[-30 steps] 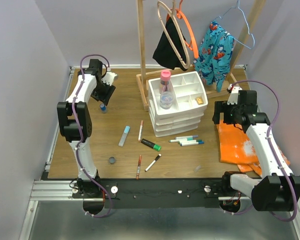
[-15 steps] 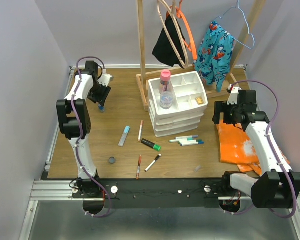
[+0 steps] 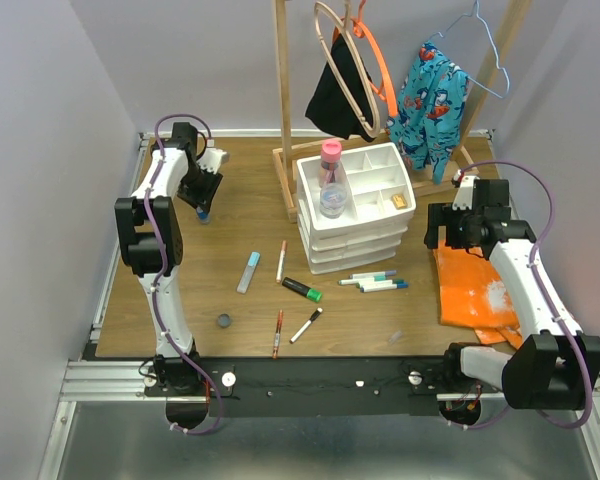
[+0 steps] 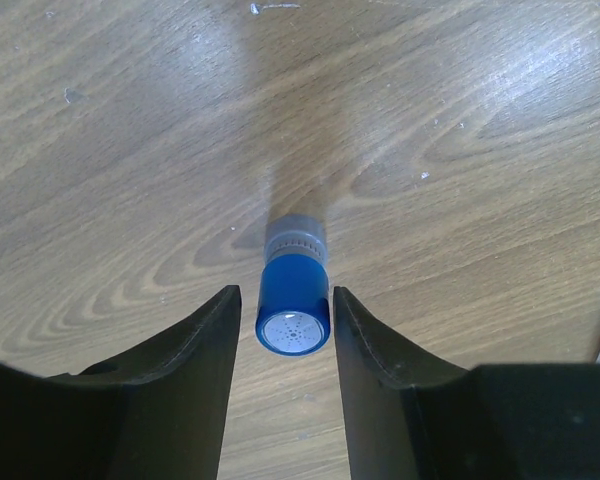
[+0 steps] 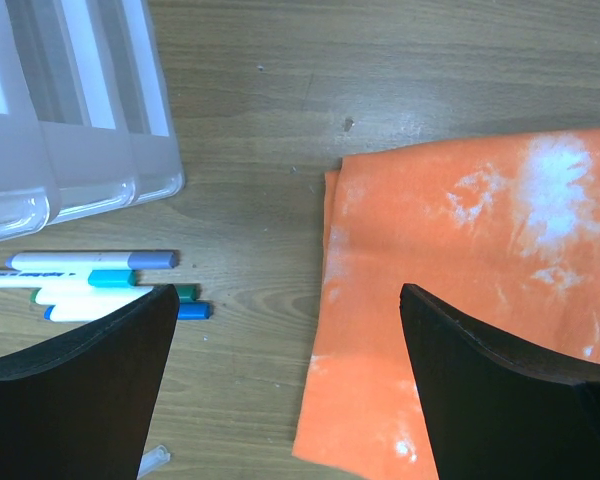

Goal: Sort the stationery into containers
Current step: Pick up the stationery from the center of the board.

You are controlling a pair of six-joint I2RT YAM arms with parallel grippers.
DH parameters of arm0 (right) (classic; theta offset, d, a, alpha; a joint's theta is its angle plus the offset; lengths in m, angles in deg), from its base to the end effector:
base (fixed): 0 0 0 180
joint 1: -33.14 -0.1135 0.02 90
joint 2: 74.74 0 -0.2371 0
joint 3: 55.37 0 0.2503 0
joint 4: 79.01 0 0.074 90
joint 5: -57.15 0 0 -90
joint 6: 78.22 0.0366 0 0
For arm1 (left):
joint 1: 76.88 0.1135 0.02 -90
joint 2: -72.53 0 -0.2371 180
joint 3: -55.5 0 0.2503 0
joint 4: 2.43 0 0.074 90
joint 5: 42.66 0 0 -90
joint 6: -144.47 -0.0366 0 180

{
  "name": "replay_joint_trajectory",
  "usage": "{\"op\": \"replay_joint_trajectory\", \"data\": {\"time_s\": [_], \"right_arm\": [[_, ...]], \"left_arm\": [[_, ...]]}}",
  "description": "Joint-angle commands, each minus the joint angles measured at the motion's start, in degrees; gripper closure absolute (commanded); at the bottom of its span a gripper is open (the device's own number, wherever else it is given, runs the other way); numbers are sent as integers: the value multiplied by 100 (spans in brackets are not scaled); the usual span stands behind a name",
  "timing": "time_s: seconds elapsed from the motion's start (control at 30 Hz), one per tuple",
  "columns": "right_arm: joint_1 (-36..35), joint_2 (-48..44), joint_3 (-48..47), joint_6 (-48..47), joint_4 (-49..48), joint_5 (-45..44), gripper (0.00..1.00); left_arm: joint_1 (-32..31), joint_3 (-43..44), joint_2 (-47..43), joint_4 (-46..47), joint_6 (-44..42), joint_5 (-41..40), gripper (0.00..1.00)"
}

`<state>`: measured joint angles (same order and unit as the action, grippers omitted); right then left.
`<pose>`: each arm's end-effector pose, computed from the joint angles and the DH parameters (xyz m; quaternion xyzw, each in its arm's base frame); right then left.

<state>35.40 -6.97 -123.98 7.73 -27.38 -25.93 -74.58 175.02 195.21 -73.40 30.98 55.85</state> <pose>0.2503 -0.0055 0.2512 -0.0349 0.9399 0.0383 0.3375 0.4279 0.0118 0.1933 0.1917 0.9690 -0.0409 0.1506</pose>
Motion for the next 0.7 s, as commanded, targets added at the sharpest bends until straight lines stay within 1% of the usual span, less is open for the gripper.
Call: {"op": "replay_joint_trajectory", "data": {"time_s": [0.0, 0.2, 0.47, 0.6, 0.67], "right_arm": [[37, 79, -125, 10, -102, 47, 1], [37, 131, -81, -16, -146, 64, 1], [37, 123, -46, -16, -199, 82, 1], [37, 96, -1, -8, -207, 99, 1], [37, 88, 7, -25, -199, 91, 1]], "left_arm": [[42, 26, 55, -126, 46, 168, 52], [59, 79, 73, -196, 63, 186, 58], [121, 0, 2, -214, 72, 159, 58], [121, -79, -24, -179, 90, 160, 52], [121, -132, -50, -143, 81, 142, 51]]}}
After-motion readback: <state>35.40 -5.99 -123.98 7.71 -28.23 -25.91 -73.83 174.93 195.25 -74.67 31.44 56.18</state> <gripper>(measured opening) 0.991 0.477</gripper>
